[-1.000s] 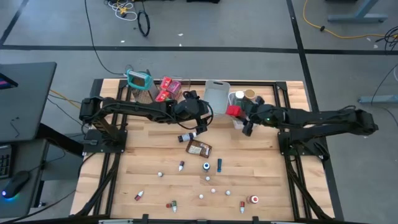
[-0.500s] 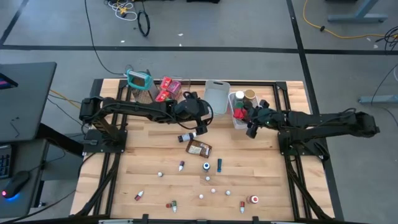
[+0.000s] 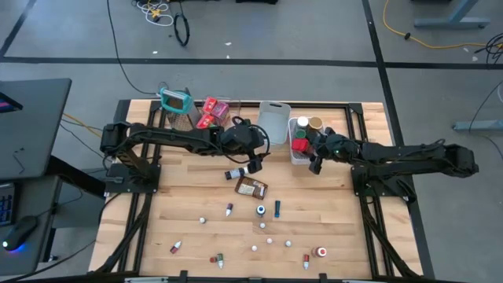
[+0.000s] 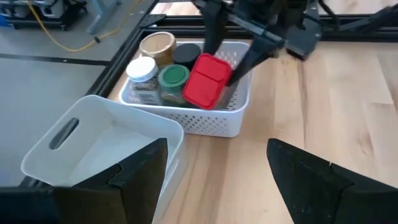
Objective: Pick & Place Kitchen Items
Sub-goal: Put the red spice can into the white bin, then put the orange spice pack into the white bin
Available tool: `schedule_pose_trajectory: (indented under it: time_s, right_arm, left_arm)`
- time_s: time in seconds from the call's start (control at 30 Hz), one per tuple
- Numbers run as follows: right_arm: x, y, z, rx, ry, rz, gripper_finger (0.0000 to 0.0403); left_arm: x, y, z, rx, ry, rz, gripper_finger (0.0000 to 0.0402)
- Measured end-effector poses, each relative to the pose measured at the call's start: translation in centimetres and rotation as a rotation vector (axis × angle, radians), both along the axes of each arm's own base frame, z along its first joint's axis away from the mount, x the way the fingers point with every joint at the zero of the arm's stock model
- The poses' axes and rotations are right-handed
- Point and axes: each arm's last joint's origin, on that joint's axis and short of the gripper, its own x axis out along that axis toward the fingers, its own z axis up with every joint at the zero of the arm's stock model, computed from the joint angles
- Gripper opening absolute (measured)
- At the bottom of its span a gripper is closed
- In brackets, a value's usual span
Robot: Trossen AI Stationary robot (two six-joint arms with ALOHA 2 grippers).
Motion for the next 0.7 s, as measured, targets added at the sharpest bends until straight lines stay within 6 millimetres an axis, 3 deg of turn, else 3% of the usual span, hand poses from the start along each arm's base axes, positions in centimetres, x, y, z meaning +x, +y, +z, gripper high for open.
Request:
schedule_pose_trajectory:
  time_s: [0.4, 0.7]
  right_arm:
    - [0.1, -0.5, 0.2, -0.064, -0.029, -0.015, 0.0263]
    - [0.6, -0.6, 1.3, -0.110, -0.131, 0.000, 0.0261]
  left_arm:
    - [0.0, -0.6, 0.0, -0.022, -0.010, 0.017, 0.0286]
    - [-1.5, -2.5, 0.1, 0.059, 0.077, 0.224, 0.0286]
